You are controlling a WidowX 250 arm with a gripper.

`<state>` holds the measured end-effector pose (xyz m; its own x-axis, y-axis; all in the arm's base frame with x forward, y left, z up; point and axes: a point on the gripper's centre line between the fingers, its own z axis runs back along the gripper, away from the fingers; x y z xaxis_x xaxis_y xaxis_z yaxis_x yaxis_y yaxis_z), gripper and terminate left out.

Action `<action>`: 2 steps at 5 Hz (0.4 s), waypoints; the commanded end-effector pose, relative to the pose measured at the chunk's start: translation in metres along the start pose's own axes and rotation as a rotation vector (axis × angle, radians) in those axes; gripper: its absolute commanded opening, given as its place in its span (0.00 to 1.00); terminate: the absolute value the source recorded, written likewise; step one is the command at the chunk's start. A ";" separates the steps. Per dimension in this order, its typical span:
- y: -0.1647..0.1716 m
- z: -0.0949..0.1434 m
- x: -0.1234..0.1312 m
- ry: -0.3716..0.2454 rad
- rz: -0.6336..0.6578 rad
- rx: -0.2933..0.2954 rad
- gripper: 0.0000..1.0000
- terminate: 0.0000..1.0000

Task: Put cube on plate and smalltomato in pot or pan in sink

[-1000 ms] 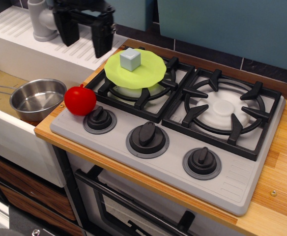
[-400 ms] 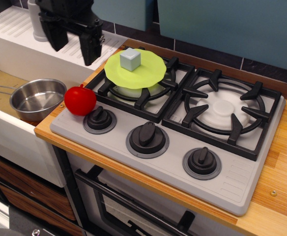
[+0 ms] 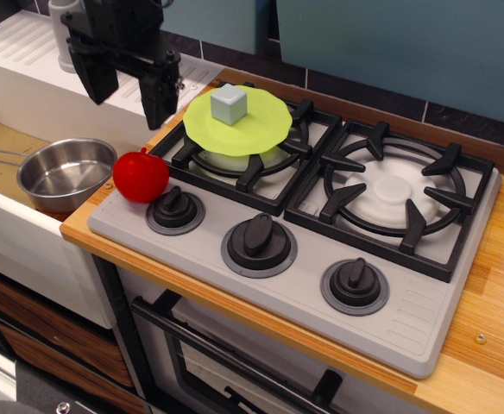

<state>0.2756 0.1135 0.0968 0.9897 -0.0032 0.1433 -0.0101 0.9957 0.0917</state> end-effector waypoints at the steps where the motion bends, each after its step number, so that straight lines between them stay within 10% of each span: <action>1: 0.004 0.006 0.006 -0.019 0.065 -0.011 1.00 0.00; 2: 0.006 -0.001 0.002 -0.032 0.072 -0.020 1.00 0.00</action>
<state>0.2730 0.1167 0.0887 0.9861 0.0646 0.1530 -0.0728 0.9962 0.0484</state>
